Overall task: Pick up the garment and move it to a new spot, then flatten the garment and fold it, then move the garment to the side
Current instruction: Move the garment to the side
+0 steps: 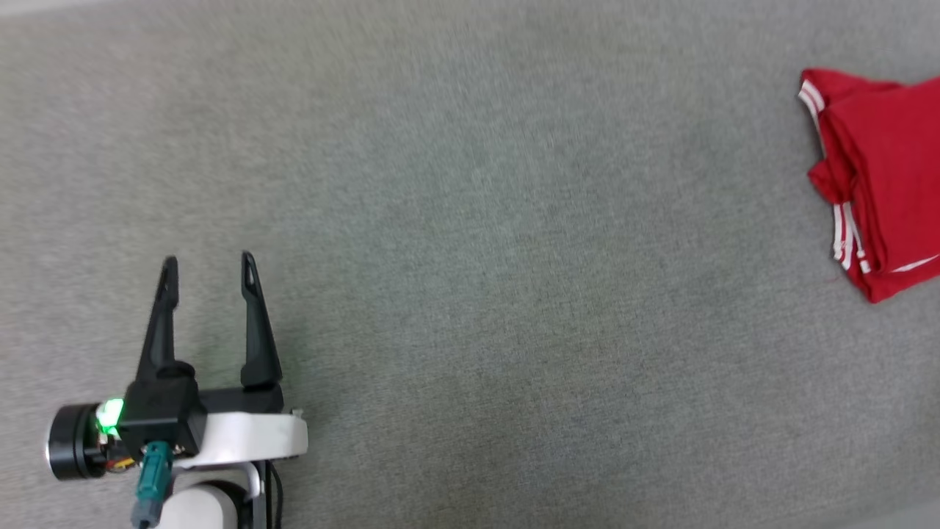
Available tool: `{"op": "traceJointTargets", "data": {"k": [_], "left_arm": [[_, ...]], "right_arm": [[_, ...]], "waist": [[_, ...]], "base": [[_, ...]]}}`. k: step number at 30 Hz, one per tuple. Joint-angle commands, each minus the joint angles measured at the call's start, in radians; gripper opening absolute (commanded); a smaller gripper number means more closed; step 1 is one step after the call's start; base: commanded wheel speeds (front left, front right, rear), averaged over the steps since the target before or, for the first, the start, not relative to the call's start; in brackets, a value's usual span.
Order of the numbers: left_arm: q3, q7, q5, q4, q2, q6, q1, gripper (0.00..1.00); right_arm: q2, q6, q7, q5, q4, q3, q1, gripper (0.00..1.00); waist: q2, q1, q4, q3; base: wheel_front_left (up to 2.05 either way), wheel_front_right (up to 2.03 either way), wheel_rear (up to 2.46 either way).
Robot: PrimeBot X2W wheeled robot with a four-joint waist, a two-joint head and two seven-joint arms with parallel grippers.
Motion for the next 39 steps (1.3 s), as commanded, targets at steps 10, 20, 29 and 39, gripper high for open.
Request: {"op": "traceJointTargets", "data": {"k": [10, 20, 29, 39], "left_arm": [[-0.001, -0.002, -0.008, 0.007, -0.023, 0.016, 0.106, 1.0], [-0.014, -0.002, -0.014, 0.029, -0.033, 0.012, 0.159, 1.0], [-0.02, -0.002, -0.017, 0.053, -0.037, -0.005, 0.203, 1.0], [-0.017, -0.002, -0.018, 0.087, -0.039, -0.037, 0.253, 1.0]], "right_arm": [[0.241, -0.001, -0.227, -0.196, -0.287, -0.291, 0.171, 1.0], [0.477, -0.001, -0.226, -0.184, -0.71, -0.342, 0.566, 1.0], [0.579, -0.001, -0.227, -0.155, -0.724, -0.374, 0.818, 1.0], [0.667, -0.001, -0.227, -0.172, -0.769, -0.437, 1.039, 1.0]], "waist": [[0.0, 0.0, 0.068, -0.192], [0.0, 0.0, 0.126, -0.293], [0.0, 0.0, 0.161, -0.365], [0.0, 0.0, 0.17, -0.42]], "base": [[0.0, 0.0, 0.0], [0.0, 0.0, 0.0], [0.0, 0.0, 0.0], [0.0, 0.0, 0.0]]}}
